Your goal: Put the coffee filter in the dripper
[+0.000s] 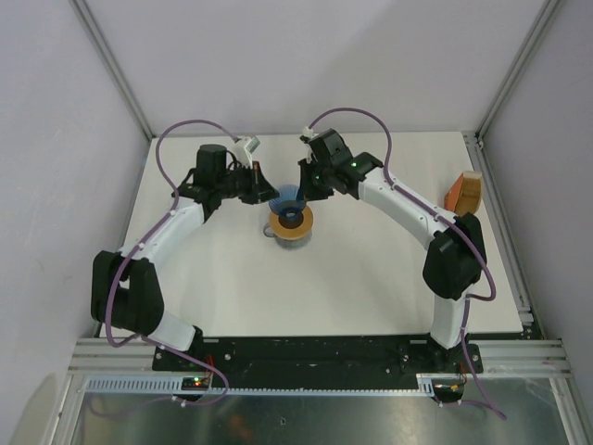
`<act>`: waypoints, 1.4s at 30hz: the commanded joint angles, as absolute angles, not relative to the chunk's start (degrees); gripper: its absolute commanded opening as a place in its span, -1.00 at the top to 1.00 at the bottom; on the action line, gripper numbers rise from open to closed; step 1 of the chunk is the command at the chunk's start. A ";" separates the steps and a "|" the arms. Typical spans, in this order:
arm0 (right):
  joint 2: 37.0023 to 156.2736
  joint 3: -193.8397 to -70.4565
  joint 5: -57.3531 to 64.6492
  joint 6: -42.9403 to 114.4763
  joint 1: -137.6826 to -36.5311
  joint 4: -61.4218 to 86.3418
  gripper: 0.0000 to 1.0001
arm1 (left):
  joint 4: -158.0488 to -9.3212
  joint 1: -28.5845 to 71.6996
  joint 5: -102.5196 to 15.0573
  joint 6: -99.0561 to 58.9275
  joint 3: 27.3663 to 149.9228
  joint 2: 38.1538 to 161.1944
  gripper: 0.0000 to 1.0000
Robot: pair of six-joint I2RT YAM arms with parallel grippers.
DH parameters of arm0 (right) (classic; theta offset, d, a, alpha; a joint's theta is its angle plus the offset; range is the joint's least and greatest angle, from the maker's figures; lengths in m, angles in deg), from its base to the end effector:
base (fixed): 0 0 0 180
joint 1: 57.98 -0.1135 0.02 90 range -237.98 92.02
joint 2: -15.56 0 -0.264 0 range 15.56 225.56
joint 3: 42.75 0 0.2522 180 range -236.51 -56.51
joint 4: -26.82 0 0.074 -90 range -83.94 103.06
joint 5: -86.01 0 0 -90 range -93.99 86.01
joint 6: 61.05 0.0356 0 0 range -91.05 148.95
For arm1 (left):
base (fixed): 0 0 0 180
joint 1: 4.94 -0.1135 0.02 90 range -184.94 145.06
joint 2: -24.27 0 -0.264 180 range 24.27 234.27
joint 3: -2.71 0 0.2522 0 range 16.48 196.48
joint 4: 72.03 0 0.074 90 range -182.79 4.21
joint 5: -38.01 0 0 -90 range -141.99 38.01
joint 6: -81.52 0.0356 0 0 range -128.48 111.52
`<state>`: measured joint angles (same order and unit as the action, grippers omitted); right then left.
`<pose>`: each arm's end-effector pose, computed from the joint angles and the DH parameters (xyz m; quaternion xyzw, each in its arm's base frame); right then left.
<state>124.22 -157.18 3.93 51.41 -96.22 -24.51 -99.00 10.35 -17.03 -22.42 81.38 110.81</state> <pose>0.3362 0.2712 0.3110 -0.1526 0.9112 0.2458 0.2933 0.3212 -0.1090 0.2835 0.1490 0.8437 -0.3691 0.3601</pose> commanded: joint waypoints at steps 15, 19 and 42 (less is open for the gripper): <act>130.25 -149.53 4.12 49.63 -94.31 -26.24 1.00 | -111.21 10.62 -19.28 -16.56 75.88 117.86 1.00; 131.14 -147.63 5.11 49.84 -93.80 -25.33 1.00 | -111.25 10.62 -19.11 -16.57 76.28 117.79 1.00; 129.23 -148.75 3.81 49.68 -93.68 -26.50 1.00 | -111.17 10.18 -18.62 -15.81 77.70 119.21 1.00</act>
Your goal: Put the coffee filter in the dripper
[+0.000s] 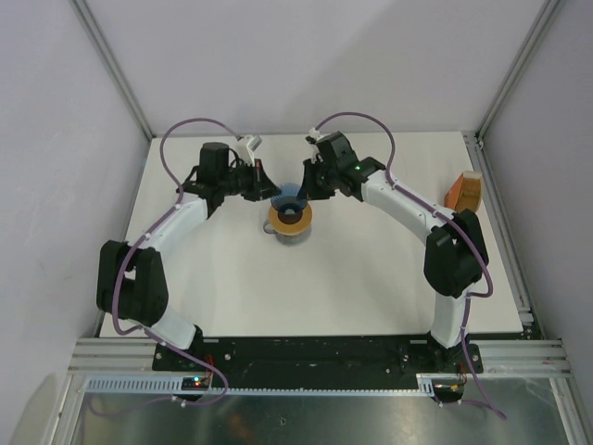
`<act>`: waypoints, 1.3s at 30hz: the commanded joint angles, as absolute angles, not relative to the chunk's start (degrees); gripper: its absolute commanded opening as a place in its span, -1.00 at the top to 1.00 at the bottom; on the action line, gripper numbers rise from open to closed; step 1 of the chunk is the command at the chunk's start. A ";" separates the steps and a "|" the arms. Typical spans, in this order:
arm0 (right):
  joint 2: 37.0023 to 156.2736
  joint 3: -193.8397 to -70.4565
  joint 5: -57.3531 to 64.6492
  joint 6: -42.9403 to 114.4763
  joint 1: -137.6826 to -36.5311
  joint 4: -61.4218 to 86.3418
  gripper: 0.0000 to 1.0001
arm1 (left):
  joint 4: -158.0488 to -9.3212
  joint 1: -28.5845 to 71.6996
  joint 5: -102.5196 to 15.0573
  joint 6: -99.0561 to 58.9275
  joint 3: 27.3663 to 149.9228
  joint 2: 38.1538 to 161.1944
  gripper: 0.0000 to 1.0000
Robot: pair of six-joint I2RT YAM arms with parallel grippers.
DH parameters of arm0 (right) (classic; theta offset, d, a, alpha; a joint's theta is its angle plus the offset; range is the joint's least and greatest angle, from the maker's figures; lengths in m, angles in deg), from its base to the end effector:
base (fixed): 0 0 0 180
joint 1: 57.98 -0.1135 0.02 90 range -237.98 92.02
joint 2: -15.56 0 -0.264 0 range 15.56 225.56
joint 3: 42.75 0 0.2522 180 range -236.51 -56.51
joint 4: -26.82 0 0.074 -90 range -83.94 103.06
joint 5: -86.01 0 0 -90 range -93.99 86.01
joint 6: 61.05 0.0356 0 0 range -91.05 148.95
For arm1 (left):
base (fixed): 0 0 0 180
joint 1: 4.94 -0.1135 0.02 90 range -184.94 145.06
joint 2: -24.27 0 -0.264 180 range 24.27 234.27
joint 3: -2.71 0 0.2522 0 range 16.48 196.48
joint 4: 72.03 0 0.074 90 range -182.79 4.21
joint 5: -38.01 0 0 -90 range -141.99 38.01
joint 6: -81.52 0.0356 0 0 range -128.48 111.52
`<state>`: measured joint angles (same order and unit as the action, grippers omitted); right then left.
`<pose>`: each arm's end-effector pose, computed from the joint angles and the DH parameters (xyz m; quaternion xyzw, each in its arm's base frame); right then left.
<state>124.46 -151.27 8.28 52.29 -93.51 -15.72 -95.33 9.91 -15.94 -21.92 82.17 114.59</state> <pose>0.3515 0.2603 0.2875 -0.1392 0.9018 0.2805 0.2977 0.3370 -0.1110 0.2723 0.1552 0.8384 -0.3739 0.3649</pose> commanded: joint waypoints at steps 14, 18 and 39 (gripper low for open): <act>126.61 -157.39 7.72 52.18 -93.94 -27.37 0.36 | -111.18 9.47 -17.01 -17.61 85.09 117.80 1.00; 126.71 -158.07 8.97 52.58 -93.59 -26.87 0.20 | -111.14 9.47 -18.31 -17.76 85.98 116.95 1.00; 125.71 -162.60 11.75 51.63 -93.24 -24.82 -0.07 | -111.17 8.17 -15.62 -19.82 93.92 114.81 -0.24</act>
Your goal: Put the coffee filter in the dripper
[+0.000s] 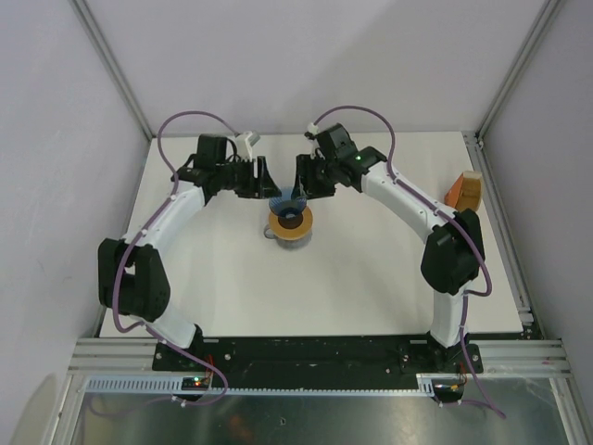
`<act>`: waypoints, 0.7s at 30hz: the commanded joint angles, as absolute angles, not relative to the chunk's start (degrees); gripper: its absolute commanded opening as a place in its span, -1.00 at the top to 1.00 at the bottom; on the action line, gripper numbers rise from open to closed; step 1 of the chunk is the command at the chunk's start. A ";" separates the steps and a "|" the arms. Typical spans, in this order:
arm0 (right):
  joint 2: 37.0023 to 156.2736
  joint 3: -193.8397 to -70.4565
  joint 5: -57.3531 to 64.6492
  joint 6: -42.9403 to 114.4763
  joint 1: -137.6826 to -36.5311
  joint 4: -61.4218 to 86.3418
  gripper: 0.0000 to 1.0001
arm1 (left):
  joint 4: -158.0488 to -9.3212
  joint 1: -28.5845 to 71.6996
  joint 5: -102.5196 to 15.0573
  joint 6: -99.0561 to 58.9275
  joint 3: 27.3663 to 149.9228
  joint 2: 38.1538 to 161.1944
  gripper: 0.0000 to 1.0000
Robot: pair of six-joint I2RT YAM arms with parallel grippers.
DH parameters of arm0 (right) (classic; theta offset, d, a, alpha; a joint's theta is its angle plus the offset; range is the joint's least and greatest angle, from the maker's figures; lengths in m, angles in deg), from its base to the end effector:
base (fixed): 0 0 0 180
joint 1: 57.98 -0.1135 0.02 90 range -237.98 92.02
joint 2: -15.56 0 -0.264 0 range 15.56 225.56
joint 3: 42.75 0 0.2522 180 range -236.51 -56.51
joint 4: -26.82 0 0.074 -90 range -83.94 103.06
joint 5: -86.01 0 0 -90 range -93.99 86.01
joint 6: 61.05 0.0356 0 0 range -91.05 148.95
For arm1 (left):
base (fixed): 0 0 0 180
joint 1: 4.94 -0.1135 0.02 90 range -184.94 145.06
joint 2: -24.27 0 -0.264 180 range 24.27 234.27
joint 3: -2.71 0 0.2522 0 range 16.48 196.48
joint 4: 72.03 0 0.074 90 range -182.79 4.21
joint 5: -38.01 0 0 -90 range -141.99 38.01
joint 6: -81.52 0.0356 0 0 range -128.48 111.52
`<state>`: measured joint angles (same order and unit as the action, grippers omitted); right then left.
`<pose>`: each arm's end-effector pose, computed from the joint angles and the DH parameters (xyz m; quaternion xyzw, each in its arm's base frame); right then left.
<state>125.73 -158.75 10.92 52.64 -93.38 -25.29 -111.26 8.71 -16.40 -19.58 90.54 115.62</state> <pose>0.3508 0.2605 0.3086 -0.1419 0.9105 0.2868 0.2618 0.3387 -0.1036 0.2921 0.1419 0.8694 -0.3553 0.3127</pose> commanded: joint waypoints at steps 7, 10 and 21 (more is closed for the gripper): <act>122.27 -164.52 10.39 49.76 -92.28 -26.14 -0.21 | -111.18 7.46 -15.71 -17.89 94.35 112.56 -0.37; 117.30 -163.02 9.54 48.98 -89.50 -26.34 -0.31 | -111.18 5.88 -15.28 -16.58 93.91 110.77 -0.50; 89.96 -133.72 1.01 52.45 -62.64 -21.54 -0.39 | -111.21 3.55 -24.91 -5.85 89.57 105.63 -0.77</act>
<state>97.71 -144.08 5.35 49.93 -72.61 -22.95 -111.68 4.12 -20.09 -11.66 90.89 108.08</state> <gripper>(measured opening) 0.733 0.878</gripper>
